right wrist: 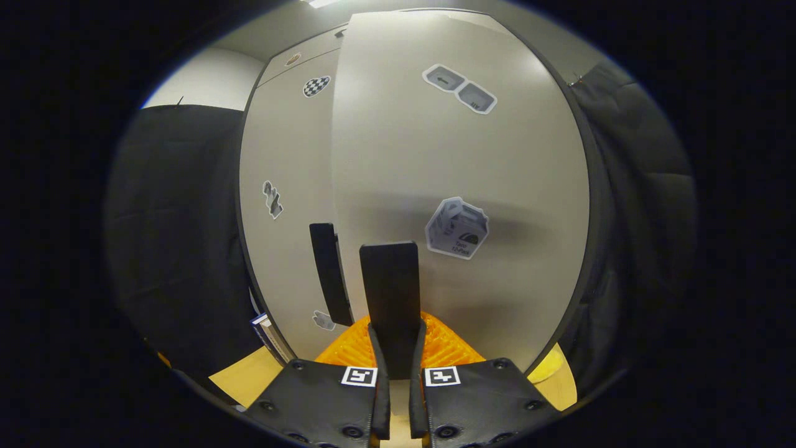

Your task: Open the right door of the double-door shoe cabinet with the right hand, and open the left door with the left hand.

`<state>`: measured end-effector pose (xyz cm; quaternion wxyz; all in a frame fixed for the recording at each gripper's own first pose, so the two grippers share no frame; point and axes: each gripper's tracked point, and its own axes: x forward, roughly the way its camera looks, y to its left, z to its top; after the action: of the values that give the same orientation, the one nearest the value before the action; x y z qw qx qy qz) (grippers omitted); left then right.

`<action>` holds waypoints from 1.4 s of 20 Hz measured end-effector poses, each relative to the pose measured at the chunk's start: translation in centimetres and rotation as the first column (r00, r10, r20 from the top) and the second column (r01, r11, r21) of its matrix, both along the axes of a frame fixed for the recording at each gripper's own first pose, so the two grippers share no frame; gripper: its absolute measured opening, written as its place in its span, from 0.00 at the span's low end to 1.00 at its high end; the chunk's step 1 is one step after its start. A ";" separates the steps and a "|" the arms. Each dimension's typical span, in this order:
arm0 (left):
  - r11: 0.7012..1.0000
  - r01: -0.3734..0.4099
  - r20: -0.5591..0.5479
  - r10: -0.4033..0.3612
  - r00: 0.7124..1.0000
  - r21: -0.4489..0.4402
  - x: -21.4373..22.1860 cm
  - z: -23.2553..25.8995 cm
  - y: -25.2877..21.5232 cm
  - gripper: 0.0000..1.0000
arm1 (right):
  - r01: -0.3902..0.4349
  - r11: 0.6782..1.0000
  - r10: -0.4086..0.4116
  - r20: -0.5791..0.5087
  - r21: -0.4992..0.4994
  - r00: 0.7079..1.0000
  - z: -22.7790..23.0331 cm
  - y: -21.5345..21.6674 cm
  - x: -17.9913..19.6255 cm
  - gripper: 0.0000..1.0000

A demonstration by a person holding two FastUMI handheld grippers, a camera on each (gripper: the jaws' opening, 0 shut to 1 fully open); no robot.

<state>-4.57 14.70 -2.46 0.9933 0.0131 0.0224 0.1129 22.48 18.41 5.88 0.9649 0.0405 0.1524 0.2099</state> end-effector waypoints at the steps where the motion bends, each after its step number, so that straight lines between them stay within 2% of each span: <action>1: 1.000 0.009 -0.001 -0.009 1.000 0.002 0.0 0.0 -0.1 0.90 | -0.006 1.000 0.006 -0.001 0.000 1.000 0.0 -0.2 -0.2 0.14; 11: 0.993 0.120 0.010 -0.120 0.993 0.013 0.3 0.2 -1.2 0.92 | -0.096 0.995 0.096 -0.015 -0.008 0.995 0.4 -3.6 -3.7 0.14; 17: 0.985 0.170 0.012 -0.171 0.985 0.020 0.6 0.3 -2.0 0.92 | -0.121 0.993 0.121 -0.010 -0.015 0.993 0.4 -4.5 -4.3 0.14; 28: 0.963 0.267 0.016 -0.268 0.963 0.023 2.5 0.5 -9.0 0.90 | -0.125 0.992 0.125 -0.009 -0.011 0.992 0.4 -7.4 -5.7 0.13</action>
<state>-2.10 5.73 -2.01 0.9994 0.0252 0.0099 -0.0220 16.80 11.02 6.25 0.9494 0.0261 0.1600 0.2690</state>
